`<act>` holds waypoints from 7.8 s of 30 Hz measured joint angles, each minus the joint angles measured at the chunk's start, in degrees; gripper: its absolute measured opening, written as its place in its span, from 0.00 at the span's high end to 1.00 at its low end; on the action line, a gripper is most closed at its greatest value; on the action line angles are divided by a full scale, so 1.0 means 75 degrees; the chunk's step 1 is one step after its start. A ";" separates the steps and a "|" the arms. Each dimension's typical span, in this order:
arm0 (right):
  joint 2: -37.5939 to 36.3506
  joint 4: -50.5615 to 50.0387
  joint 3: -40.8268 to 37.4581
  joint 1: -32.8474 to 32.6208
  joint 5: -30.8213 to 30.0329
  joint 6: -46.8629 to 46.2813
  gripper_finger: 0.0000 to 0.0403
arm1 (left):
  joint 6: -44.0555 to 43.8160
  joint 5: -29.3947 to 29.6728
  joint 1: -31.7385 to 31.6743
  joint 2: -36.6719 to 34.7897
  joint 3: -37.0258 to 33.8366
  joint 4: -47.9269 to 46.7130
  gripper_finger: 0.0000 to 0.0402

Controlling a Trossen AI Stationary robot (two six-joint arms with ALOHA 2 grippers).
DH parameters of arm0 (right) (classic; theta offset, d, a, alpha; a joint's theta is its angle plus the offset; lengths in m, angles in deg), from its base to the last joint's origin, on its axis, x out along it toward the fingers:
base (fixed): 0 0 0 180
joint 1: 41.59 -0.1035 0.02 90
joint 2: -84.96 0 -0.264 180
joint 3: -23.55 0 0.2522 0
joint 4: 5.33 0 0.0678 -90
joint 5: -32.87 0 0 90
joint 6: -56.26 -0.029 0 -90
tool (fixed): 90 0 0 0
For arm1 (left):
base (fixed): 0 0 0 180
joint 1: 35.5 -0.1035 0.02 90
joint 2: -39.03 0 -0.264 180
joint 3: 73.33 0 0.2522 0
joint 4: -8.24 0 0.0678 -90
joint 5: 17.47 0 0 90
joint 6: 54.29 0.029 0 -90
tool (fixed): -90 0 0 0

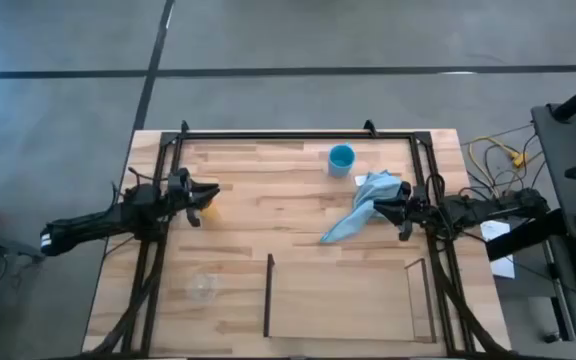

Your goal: Stack small to large cups/mugs on shelf

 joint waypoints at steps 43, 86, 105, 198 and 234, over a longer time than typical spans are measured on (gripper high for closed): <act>0.0001 0.0000 0.0000 0.0001 0.0000 0.0001 0.81 | 0.0002 0.0003 0.0000 -0.0006 0.0000 0.0006 0.85; 0.0037 0.0271 0.0000 0.0002 -0.1484 -0.3327 0.83 | -0.0390 0.0978 -0.0012 0.0066 0.0185 0.1253 0.85; 0.0448 0.0049 0.1645 0.0000 -0.1289 -0.0734 0.83 | -0.0601 -0.1961 -0.0002 0.5178 0.9242 -0.9848 0.85; 0.3341 -0.1717 0.2923 0.0000 0.1065 -0.1440 0.83 | -0.7641 -0.1268 0.6901 0.8448 0.6003 -0.7258 0.80; 0.3338 -0.1720 0.2923 0.0000 0.1060 -0.1431 0.83 | -0.7627 -0.1477 0.6880 0.8334 0.6087 -0.7209 1.00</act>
